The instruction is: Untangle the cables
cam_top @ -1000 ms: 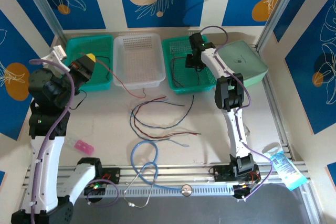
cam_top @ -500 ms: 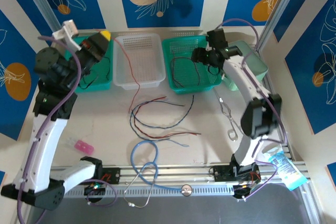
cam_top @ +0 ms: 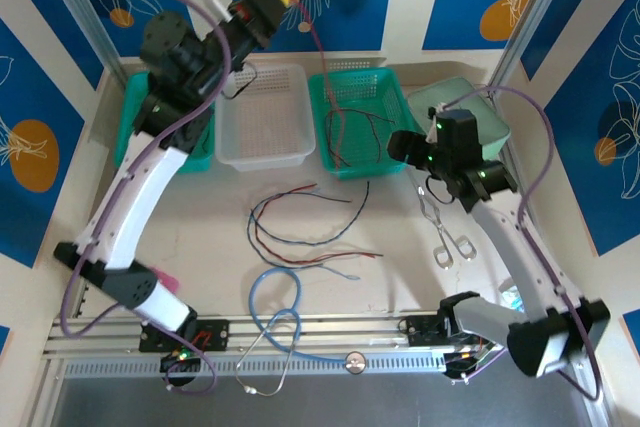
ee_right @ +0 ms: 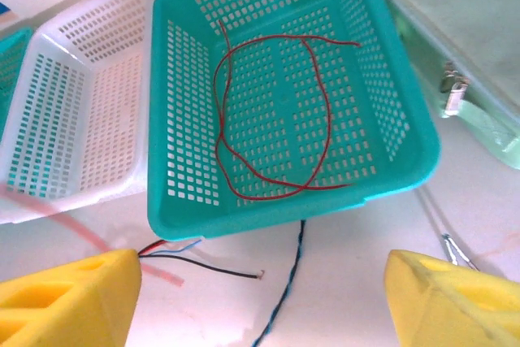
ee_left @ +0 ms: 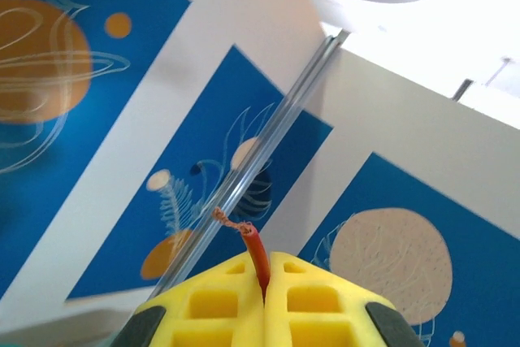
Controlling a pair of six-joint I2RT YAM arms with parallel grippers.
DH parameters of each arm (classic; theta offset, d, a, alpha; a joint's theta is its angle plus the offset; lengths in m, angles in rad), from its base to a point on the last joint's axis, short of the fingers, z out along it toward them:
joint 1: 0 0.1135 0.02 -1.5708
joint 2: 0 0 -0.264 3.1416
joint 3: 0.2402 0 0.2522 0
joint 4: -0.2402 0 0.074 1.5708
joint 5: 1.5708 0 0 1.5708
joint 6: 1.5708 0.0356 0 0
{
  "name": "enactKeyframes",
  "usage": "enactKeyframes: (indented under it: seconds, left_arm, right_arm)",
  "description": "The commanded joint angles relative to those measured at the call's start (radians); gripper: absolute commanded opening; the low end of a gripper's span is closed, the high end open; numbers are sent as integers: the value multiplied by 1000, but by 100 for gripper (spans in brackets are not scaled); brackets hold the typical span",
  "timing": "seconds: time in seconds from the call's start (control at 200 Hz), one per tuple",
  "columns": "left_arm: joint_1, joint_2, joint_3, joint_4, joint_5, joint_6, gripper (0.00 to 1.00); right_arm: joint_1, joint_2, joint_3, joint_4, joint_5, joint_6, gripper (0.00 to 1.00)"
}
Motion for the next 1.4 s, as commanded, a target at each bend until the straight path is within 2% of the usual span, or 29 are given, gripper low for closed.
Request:
enactKeyframes:
  seconds: [0.0, 0.09, 0.16, 0.305, 0.39, 0.605, 0.705, 0.995, 1.106, 1.236, 1.396]
  left_arm:
    - [-34, 109, 167, 68, -18, 39, 0]
    - [-50, 197, 258, 75, -12, 35, 0]
    - [-59, 233, 261, 65, -15, 60, 0]
    - [-76, 283, 185, 69, -49, 283, 0]
    - [-76, 335, 165, 16, -56, 334, 0]
    - [-80, 426, -43, 24, -9, 257, 0]
    - [-82, 477, -74, -21, -2, 236, 0]
    - [-86, 669, 112, -399, -45, 237, 0]
    - [-94, 725, 176, -470, -14, 246, 0]
    - [-110, 786, 258, -570, -38, 289, 0]
    - [-109, 846, 291, -636, -51, 246, 0]
  right_arm:
    - [-24, -60, -32, -17, 26, -1, 81]
    - [-54, -90, -36, -43, 14, -6, 82]
    - [-76, -111, -40, -48, -5, -9, 82]
    - [-112, -130, -42, -56, -45, -16, 83]
    - [-117, -130, -39, -60, -67, -11, 83]
    - [-120, -153, -62, -69, -72, -3, 84]
    - [-120, -167, -82, -75, -88, 13, 84]
    - [-119, -219, -138, -97, -79, 32, 84]
    - [-120, -224, -134, -109, -70, 25, 85]
    - [-122, -225, -134, -114, -70, 23, 85]
    - [-121, -231, -137, -119, -70, 28, 85]
